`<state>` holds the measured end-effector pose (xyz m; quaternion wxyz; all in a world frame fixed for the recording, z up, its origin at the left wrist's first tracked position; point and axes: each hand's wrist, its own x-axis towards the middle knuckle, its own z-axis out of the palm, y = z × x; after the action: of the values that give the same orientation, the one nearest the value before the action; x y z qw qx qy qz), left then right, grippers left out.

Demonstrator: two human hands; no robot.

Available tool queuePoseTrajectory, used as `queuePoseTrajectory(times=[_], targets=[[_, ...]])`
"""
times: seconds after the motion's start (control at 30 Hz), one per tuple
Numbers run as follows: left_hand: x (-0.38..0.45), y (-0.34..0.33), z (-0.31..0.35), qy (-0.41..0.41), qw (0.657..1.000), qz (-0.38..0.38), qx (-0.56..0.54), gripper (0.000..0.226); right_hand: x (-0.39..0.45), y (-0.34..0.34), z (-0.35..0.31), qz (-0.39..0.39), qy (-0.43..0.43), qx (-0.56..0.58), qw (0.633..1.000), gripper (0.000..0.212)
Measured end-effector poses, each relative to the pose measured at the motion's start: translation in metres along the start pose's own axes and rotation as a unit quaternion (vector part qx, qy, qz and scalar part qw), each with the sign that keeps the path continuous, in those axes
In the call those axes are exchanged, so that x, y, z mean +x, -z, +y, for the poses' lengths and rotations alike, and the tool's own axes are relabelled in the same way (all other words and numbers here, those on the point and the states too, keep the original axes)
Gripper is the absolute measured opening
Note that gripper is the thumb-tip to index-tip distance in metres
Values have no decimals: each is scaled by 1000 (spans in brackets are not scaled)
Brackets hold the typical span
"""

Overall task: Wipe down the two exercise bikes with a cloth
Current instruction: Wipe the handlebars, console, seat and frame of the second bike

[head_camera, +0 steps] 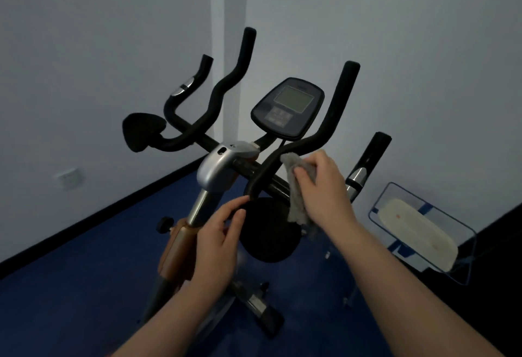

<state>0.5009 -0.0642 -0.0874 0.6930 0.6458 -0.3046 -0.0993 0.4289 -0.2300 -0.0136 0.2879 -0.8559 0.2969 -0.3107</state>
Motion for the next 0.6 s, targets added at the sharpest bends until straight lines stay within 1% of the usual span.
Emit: queuePoseTrajectory(times=[0.03,0.07,0.1,0.13,0.17,0.2,0.27,0.33,0.37,0.43,0.5,0.57,0.6], targets=[[0,1,0,4,1000,15,14,24,4,-1,-2,-27,26,6,999,4],[0,2,0,3,999,27,34,24,4,-6,-5,-71,51,1,996,3],[-1,3,1,2,998,37,52,24,0,-15,-6,-117,65,-10,991,8],[-2,3,3,3,997,49,62,24,-7,-26,-5,-146,64,-19,987,14],[-3,3,5,9,996,60,65,23,-14,-32,-4,-148,49,-20,988,19],[-3,4,7,20,995,67,67,22,-21,-35,-2,-132,30,-10,991,23],[-4,5,8,43,994,75,72,17,-32,-31,8,-110,-5,34,993,26],[-2,8,8,61,993,69,72,13,-42,-22,20,-125,-46,97,986,25],[-1,9,8,64,993,65,70,11,-45,-18,23,-139,-59,108,983,24],[0,10,9,64,994,58,69,10,-37,-15,21,-174,-56,66,981,22],[-1,9,10,63,994,60,68,9,-20,-20,10,-197,-50,-12,979,27],[-2,8,9,67,994,69,60,8,-18,-27,1,-180,-35,-43,982,32],[-2,8,8,72,993,72,56,8,-24,-29,2,-160,-29,-33,986,32]])
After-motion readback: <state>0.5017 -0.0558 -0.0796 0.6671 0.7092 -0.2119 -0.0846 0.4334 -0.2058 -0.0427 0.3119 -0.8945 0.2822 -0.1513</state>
